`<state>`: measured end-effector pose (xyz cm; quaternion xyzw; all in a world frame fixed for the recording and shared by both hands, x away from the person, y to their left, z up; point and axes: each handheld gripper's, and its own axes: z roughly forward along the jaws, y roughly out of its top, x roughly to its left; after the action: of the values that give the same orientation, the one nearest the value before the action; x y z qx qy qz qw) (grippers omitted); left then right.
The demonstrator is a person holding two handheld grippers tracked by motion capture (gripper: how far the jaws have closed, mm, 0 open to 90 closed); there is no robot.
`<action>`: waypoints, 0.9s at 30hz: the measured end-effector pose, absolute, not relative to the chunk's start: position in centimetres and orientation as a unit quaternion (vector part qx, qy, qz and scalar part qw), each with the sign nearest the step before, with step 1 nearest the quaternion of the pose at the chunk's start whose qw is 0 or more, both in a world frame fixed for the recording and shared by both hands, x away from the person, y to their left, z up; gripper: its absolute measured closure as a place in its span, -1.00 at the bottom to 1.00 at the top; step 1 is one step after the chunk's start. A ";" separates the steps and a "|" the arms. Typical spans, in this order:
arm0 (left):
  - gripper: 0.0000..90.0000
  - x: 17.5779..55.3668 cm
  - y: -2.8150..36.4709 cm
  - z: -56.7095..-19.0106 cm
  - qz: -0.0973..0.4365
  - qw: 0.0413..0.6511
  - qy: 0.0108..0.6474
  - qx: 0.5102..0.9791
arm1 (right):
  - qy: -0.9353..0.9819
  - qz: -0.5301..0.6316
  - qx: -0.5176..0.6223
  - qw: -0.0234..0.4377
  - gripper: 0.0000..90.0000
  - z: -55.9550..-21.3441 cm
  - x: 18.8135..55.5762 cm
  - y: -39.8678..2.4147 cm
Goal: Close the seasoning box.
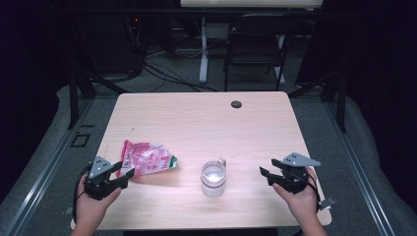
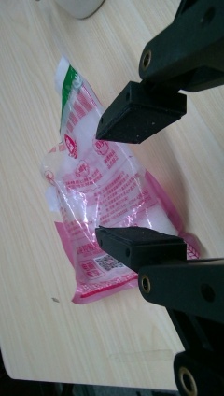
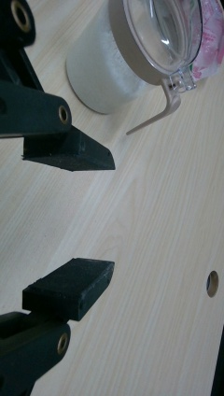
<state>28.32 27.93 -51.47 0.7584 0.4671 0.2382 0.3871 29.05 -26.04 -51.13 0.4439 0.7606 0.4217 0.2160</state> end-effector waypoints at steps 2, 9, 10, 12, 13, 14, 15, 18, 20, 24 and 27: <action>0.01 28.2 28.2 -52.2 0.234 0.388 0.473 0.756 | 0.759 0.425 0.445 0.213 -0.05 -51.8 29.0 -26.0; 0.00 27.7 28.7 -53.9 0.215 0.394 0.486 0.750 | 0.773 0.420 0.423 0.218 -0.05 -53.4 28.9 -25.2; -0.01 27.7 28.7 -53.9 0.219 0.393 0.484 0.751 | 0.776 0.418 0.419 0.216 -0.04 -53.6 28.9 -25.1; -0.01 27.6 28.7 -53.9 0.225 0.389 0.481 0.753 | 0.782 0.416 0.414 0.210 -0.04 -54.0 28.9 -24.8; -0.01 27.6 28.6 -54.0 0.227 0.387 0.478 0.755 | 0.782 0.417 0.413 0.208 -0.05 -54.1 28.9 -24.7; -0.01 27.5 28.6 -54.0 0.229 0.385 0.476 0.757 | 0.785 0.416 0.411 0.204 -0.05 -54.3 28.8 -24.5; -0.01 27.5 28.6 -54.0 0.229 0.385 0.476 0.757 | 0.785 0.416 0.411 0.204 -0.05 -54.3 28.8 -24.5; -0.01 27.6 28.5 -54.3 0.232 0.380 0.471 0.761 | 0.796 0.411 0.403 0.188 -0.05 -54.9 28.9 -24.1; -0.01 27.6 28.4 -54.5 0.230 0.377 0.472 0.763 | 0.800 0.409 0.398 0.186 -0.05 -55.1 29.0 -23.9; -0.02 27.7 28.3 -54.7 0.227 0.372 0.472 0.767 | 0.807 0.404 0.392 0.178 -0.05 -55.3 29.1 -23.8; -0.03 27.8 28.1 -54.9 0.226 0.370 0.471 0.769 | 0.808 0.405 0.392 0.174 -0.05 -55.4 29.2 -23.9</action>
<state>27.78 28.13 -54.87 0.7686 0.4706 0.2256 0.3700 29.19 -23.91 -55.42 0.3921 0.8077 0.4047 0.1735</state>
